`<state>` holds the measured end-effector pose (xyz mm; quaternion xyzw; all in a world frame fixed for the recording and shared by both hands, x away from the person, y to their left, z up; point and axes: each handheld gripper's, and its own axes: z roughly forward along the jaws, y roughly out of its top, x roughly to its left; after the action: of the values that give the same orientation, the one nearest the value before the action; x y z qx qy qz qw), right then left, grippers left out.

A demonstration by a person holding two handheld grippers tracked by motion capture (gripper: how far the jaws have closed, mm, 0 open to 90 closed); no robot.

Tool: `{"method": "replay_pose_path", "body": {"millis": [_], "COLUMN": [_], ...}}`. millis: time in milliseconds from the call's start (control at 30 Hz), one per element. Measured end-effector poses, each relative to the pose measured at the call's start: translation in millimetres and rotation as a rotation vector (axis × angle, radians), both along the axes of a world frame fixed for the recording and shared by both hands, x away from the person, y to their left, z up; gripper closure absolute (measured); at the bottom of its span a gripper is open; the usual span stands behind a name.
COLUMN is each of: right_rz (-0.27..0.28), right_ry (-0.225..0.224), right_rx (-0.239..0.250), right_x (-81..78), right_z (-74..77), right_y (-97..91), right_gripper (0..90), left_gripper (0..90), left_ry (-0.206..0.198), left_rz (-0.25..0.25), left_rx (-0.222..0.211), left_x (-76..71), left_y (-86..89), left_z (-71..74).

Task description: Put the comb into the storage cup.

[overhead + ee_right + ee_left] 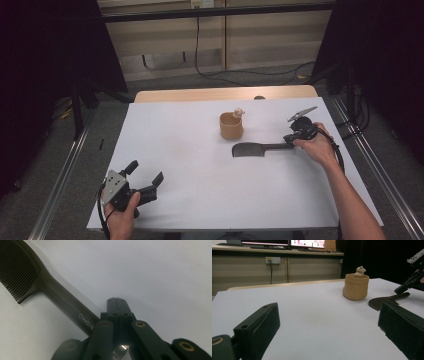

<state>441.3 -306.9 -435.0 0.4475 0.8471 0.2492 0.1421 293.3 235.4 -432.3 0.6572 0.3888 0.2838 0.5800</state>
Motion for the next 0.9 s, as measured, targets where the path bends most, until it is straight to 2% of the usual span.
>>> {"method": "replay_pose_path", "body": {"millis": [233,900], "right_rz": [0.009,0.029], "right_ry": [0.007,-0.004], "right_rx": [0.0,0.005], "right_x": [-1.4,-8.1], "right_z": [0.8,1.6], "right_y": [-1.5,-3.0], "right_gripper": [90.0,90.0], "left_gripper": [4.0,4.0], "left_ry": [0.004,0.009], "left_rz": [-0.012,-0.007], "left_rx": [0.013,0.001], "left_x": [0.3,0.4], "left_y": [-3.6,-1.5], "left_z": [-1.0,-0.8]}}
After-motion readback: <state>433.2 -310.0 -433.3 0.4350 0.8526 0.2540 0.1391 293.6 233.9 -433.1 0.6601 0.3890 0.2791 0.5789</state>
